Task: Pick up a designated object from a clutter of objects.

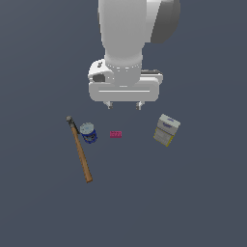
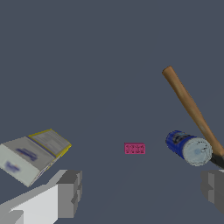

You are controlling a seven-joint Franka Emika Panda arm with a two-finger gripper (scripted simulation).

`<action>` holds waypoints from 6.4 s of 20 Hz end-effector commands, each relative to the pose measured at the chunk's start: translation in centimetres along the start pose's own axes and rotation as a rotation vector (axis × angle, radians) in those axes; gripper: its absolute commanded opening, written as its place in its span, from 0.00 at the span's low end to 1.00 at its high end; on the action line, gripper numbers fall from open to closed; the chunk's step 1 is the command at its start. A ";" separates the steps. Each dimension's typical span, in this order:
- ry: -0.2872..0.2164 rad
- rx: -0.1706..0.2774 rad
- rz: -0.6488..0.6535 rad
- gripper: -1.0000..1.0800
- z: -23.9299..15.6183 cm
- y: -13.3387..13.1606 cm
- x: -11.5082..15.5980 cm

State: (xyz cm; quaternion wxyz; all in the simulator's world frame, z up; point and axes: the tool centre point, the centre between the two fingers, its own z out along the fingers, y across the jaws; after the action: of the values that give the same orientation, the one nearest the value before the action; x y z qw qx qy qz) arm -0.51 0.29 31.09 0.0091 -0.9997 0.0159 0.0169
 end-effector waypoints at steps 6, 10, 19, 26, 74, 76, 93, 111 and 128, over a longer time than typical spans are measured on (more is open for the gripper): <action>0.013 -0.001 -0.032 0.96 -0.4 -1.1 0.0; 0.028 -0.002 -0.068 0.96 -1.0 -2.3 0.0; 0.028 -0.005 -0.110 0.96 -0.3 -3.2 0.0; 0.027 -0.016 -0.268 0.96 2.0 -6.6 -0.4; 0.023 -0.032 -0.957 0.00 16.5 -20.5 -5.6; 0.023 -0.032 -0.957 0.00 16.5 -20.5 -5.6; 0.024 -0.031 -0.958 0.00 12.9 -19.0 -5.3; 0.024 -0.029 -0.958 0.00 -4.1 -11.8 -3.5; 0.023 -0.033 -0.957 0.00 -13.2 -8.0 -1.9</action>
State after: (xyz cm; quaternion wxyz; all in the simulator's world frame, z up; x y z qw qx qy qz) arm -1.77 8.21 44.19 0.0000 -0.8951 -0.4459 -0.0003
